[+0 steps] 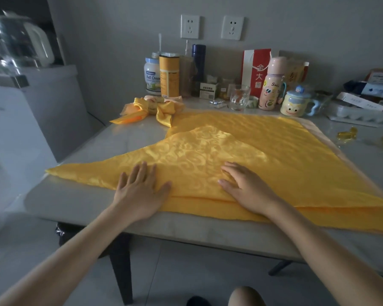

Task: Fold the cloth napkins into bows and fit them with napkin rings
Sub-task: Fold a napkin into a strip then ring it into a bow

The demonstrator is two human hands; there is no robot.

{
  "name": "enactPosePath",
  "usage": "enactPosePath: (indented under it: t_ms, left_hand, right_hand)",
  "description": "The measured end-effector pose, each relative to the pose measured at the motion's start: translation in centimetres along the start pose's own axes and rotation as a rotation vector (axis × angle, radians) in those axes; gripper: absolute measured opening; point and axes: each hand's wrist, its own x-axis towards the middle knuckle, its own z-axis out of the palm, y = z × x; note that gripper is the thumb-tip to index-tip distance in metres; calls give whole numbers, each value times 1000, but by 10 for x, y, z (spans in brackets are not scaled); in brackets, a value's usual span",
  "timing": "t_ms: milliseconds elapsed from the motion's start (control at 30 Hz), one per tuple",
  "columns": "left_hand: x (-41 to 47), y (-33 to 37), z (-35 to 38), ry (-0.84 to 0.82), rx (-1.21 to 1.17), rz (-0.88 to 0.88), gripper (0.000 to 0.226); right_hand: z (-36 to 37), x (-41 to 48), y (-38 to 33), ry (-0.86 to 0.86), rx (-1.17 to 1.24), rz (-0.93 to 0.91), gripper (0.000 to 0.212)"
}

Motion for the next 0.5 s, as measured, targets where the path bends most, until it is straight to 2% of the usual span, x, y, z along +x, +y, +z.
enactPosePath:
  t_ms: [267, 400, 500]
  left_hand:
    - [7, -117, -18, 56, -10, -279, 72]
    - [7, -164, -28, 34, -69, -411, 73]
    - [7, -174, -42, 159, -22, -560, 74]
  right_hand:
    - [-2, 0, -2, -24, 29, 26, 53]
    - [-4, -1, -4, -22, 46, 32, 52]
    - [-7, 0, -8, -37, 75, 51, 49]
